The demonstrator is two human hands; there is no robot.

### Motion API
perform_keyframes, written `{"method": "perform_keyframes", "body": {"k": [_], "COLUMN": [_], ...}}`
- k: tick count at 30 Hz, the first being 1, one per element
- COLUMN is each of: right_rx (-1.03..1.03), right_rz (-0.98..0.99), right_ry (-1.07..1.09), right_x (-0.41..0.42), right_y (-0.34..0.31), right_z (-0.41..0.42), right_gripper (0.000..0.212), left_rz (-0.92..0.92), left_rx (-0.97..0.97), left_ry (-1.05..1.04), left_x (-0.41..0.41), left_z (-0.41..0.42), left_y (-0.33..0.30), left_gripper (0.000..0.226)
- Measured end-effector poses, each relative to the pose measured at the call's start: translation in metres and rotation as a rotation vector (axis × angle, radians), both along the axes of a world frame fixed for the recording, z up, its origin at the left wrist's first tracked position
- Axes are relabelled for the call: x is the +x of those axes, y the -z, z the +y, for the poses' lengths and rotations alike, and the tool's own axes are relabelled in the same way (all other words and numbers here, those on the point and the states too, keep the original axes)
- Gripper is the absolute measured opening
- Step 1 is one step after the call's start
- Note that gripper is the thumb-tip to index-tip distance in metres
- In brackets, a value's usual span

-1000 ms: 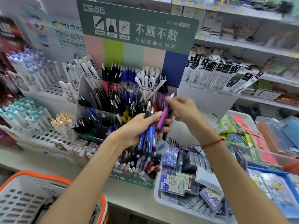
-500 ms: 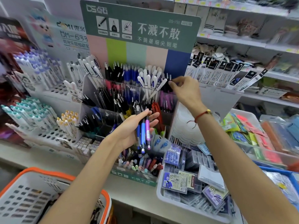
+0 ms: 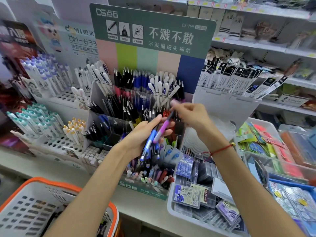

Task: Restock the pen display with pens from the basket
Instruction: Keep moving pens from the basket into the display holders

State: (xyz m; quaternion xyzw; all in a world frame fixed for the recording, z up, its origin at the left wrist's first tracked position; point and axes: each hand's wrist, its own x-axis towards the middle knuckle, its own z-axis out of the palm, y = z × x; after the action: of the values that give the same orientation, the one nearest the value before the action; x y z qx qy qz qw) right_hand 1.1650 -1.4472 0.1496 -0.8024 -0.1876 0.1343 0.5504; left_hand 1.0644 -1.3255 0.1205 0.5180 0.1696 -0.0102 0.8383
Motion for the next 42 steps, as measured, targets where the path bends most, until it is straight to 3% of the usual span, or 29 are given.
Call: {"method": "perform_keyframes", "body": {"k": [2, 5, 8, 10, 14, 16, 20, 22, 25, 27, 33, 35, 38, 40, 42], "right_rx": [0.255, 0.49, 0.359, 0.149, -0.38, -0.451, -0.152, -0.066, -0.198, -0.268, -0.147, -0.107, -0.034, 0.127, 0.151], "right_rz": [-0.163, -0.645, -0.942, -1.021, -0.959, -0.902, -0.946, -0.874, -0.447, -0.385, -0.15, -0.154, -0.214, -0.167, -0.337], "right_ry": [0.267, 0.611, 0.656, 0.529, 0.237, 0.196, 0.319, 0.23, -0.096, -0.207, -0.432, -0.477, -0.396, -0.24, -0.112], "right_x": [0.012, 0.028, 0.036, 0.045, 0.06, 0.063, 0.038, 0.011, -0.015, -0.019, -0.031, -0.038, -0.05, -0.053, -0.052], "right_y": [-0.005, -0.017, -0.023, -0.019, -0.004, -0.006, -0.013, -0.01, 0.007, 0.014, 0.005, 0.003, 0.005, 0.005, 0.002], "right_z": [-0.006, -0.014, -0.005, 0.003, 0.012, 0.012, 0.009, 0.009, 0.017, 0.022, 0.049, 0.063, 0.097, 0.123, 0.141], "right_gripper": [0.031, 0.027, 0.024, 0.03, 0.037, 0.039, 0.032, 0.028, 0.027, 0.025, 0.022, 0.02, 0.016, 0.018, 0.016], "left_rz": [0.032, 0.046, 0.017, -0.001, -0.034, -0.044, -0.047, -0.047, -0.035, -0.028, -0.005, -0.026, -0.078, -0.097, -0.079], "left_rx": [-0.118, -0.12, -0.128, -0.191, -0.389, -0.419, -0.318, -0.234, -0.146, -0.108, -0.002, 0.01, 0.012, -0.068, -0.155], "left_ry": [-0.096, -0.146, -0.121, -0.114, -0.017, 0.019, 0.059, 0.105, 0.14, 0.134, 0.104, 0.098, 0.062, -0.084, -0.29], "left_x": [0.001, 0.002, 0.005, 0.008, 0.008, 0.007, 0.003, -0.002, -0.013, -0.021, -0.052, -0.064, -0.079, -0.088, -0.096], "left_z": [0.003, 0.007, 0.007, 0.007, 0.01, 0.012, 0.017, 0.017, 0.019, 0.024, 0.055, 0.068, 0.09, 0.11, 0.131], "left_y": [0.003, 0.009, 0.014, 0.014, 0.007, 0.005, 0.005, 0.006, 0.007, 0.007, 0.0, -0.002, 0.001, 0.008, 0.017], "left_gripper": [0.02, 0.024, 0.026, 0.027, 0.028, 0.031, 0.031, 0.031, 0.028, 0.025, 0.025, 0.026, 0.032, 0.034, 0.031]}}
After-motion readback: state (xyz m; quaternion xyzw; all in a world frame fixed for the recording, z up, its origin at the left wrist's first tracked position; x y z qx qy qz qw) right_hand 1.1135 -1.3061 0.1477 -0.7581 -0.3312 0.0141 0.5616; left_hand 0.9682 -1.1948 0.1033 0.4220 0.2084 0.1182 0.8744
